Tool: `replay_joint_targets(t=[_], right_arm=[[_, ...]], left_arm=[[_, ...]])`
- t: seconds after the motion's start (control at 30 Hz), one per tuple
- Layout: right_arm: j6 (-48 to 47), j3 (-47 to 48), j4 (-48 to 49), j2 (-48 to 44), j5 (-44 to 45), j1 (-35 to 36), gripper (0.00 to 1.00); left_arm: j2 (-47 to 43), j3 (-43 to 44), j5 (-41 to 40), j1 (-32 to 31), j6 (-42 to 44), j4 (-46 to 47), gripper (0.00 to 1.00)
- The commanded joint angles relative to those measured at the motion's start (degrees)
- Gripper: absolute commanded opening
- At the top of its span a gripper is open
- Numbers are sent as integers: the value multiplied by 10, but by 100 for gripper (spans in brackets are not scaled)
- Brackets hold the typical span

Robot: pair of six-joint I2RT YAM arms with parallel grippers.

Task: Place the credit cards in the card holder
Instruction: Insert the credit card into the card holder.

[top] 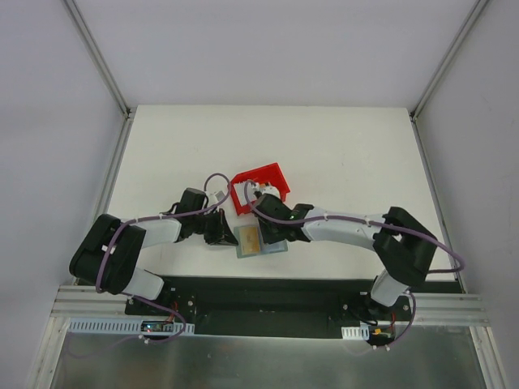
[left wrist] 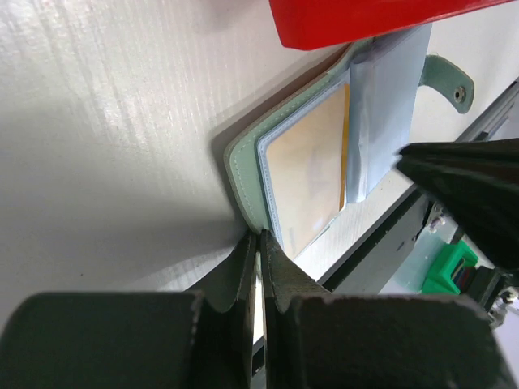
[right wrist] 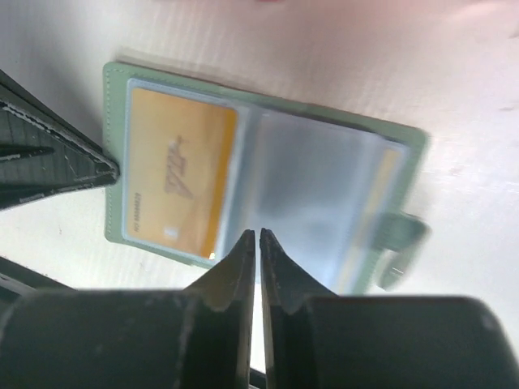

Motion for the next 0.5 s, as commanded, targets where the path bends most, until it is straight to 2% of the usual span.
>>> replay_joint_targets(t=[0.0, 0.1, 0.2, 0.33, 0.47], right_arm=[[-10, -22, -38, -99, 71, -9, 17], [-10, -45, -30, -141, 81, -13, 39], [2, -64, -39, -159, 85, -28, 50], [7, -75, -37, -152, 69, -34, 60], [7, -61, -38, -114, 53, -35, 62]], left_arm=[[-24, 0, -31, -4, 26, -39, 0], [-37, 5, -27, -4, 29, -54, 0], [-46, 15, -22, -4, 32, -71, 0], [-60, 23, -18, -4, 32, -87, 0], [-65, 32, -15, -4, 34, -101, 0]])
